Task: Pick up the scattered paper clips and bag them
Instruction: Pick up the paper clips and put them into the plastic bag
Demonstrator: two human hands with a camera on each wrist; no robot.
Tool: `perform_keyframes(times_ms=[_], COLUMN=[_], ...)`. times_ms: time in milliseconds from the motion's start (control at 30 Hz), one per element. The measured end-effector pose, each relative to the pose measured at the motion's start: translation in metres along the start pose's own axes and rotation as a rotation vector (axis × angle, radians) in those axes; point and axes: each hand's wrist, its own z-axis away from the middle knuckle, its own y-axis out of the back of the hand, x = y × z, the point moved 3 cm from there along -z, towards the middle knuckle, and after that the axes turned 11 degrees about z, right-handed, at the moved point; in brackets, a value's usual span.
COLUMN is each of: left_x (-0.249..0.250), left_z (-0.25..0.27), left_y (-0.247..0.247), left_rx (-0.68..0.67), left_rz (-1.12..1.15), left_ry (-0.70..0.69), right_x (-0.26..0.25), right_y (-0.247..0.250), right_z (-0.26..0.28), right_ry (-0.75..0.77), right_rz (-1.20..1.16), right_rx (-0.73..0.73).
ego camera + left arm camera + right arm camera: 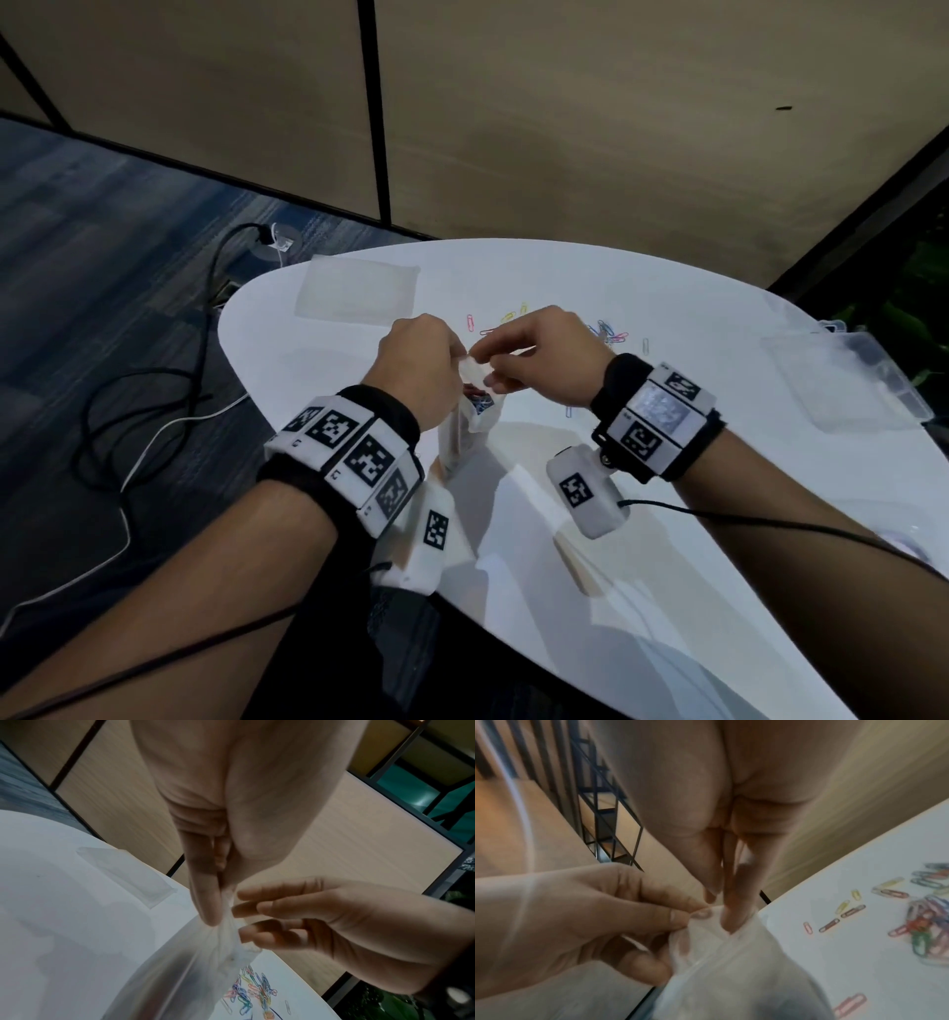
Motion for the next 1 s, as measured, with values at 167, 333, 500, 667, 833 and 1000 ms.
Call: perform_keyframes(times_ms=[167,333,500,667,833,1000], left_x=[-0.003,-0.004,-0.004,-0.005,-0.004,-0.004], left_z=[-0.002,-0.003,-0.006,-0.004,-0.003,-0.004], left_y=[0.006,0.014,0.014,0.017,0.013,0.009], left_rx=[0.016,0.029,0.014,0.015,0.006,-0.022], left_rz=[-0.026,-0.052,-0.065,-0.063,-0.066,-0.111], left_ry=[0.003,-0.004,-0.015,-0.014,-0.02,-0.019], right_x=[0.033,0.062,0.087,0.134,0.145,0.139], right_y=[0.025,-0.022,-0.058,-0.027,-0.013,0.0], right_z=[-0.045,-0.118,-0.139,-0.132,-0.121,-0.107], right_ry=[-0.095,0.095,0.132,-0.138,-0.191,-0.255], right_rz=[0.006,0.828,1.164,1.07,1.024,1.03], right_rx=[0.18,-0.071,-0.245,-0.131,-0.071,0.028])
